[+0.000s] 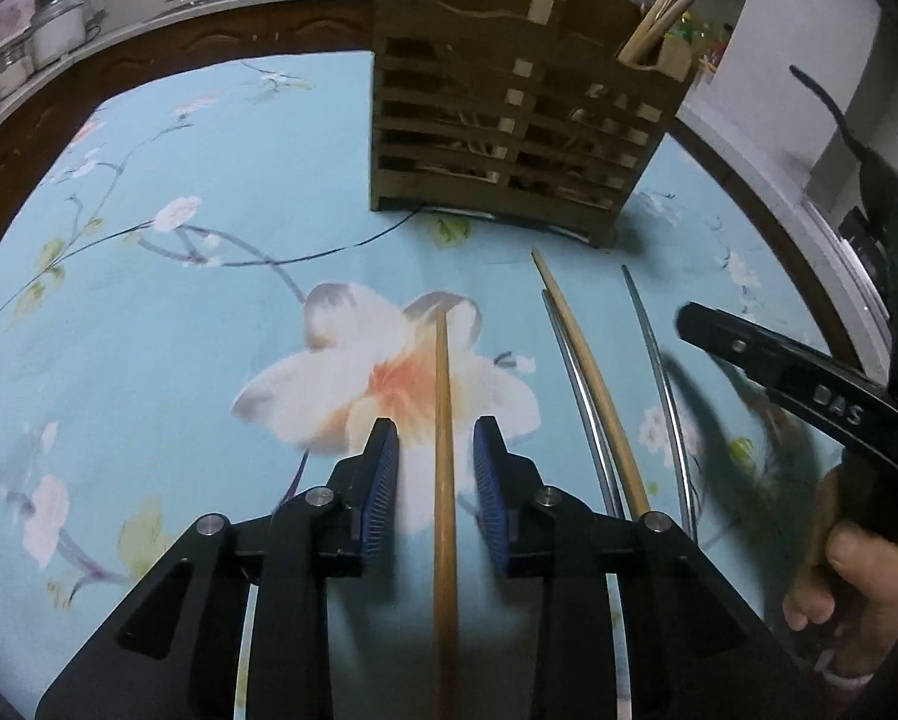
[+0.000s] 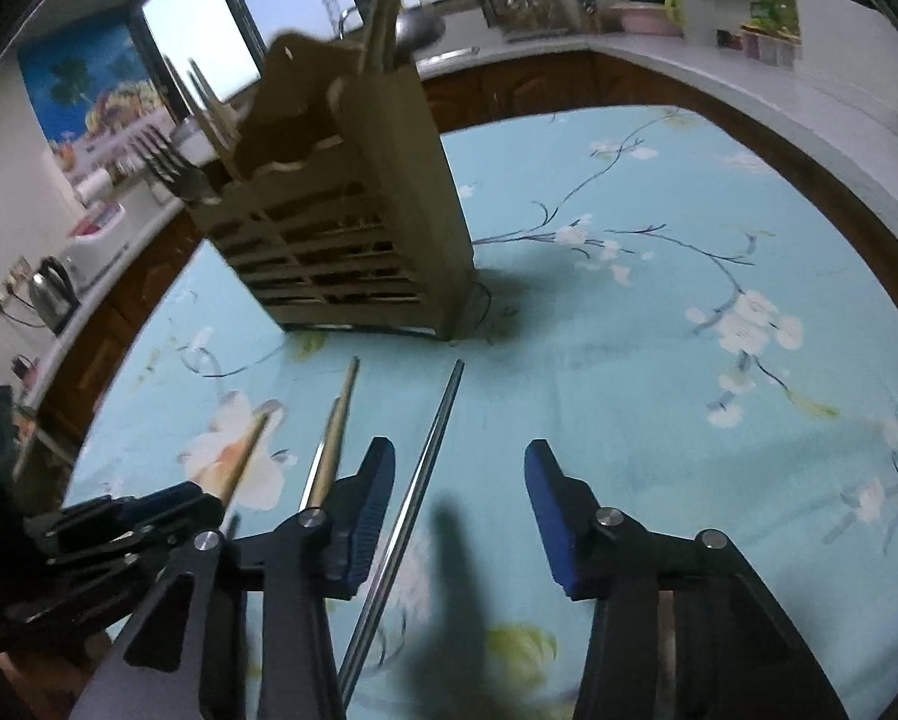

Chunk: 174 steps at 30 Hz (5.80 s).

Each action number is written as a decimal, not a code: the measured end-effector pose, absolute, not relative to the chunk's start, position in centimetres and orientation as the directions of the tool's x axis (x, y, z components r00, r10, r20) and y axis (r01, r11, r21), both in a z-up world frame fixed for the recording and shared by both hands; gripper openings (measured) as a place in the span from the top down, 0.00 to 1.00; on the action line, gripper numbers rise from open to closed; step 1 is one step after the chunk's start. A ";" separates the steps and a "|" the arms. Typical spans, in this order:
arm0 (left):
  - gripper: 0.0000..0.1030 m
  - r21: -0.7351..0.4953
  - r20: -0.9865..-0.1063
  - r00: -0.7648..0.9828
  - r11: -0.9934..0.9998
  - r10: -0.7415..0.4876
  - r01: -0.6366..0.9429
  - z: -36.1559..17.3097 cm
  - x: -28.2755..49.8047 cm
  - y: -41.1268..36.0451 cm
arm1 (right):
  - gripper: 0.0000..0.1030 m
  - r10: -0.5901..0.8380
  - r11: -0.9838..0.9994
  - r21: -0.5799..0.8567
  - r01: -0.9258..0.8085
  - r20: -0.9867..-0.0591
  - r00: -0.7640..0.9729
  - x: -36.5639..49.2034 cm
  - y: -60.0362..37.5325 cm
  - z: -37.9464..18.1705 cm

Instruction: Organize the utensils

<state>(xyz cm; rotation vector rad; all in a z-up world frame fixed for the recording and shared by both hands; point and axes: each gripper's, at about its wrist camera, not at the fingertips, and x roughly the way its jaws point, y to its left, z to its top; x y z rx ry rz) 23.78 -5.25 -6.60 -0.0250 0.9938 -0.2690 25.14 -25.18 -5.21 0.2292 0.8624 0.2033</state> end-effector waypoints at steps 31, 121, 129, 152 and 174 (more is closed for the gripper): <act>0.96 -0.262 -0.650 0.664 0.929 -0.369 0.260 1.4 21.1 -1.2 | 0.96 0.336 0.936 0.303 -0.180 -0.615 0.713 21.8 -25.4 1.3; 0.95 -0.256 -0.325 0.904 0.946 -0.278 0.198 9.3 32.6 -1.9 | 0.95 0.226 0.946 0.296 -0.128 -0.323 0.919 30.1 -25.5 9.1; 0.95 -0.273 -0.339 0.897 0.942 -0.285 0.196 9.2 32.6 -1.3 | 0.95 0.229 0.947 0.293 -0.129 -0.337 0.913 30.3 -25.5 8.9; 0.41 -0.310 -0.336 0.907 0.939 -0.253 0.147 9.6 30.1 0.3 | 0.57 0.243 0.933 0.333 -0.134 -0.309 0.919 28.5 -26.5 9.5; 0.17 -0.386 -0.468 0.862 0.923 -0.192 -0.004 1.5 17.2 3.9 | 0.24 0.277 0.923 0.362 -0.130 -0.390 0.878 18.1 -26.9 2.6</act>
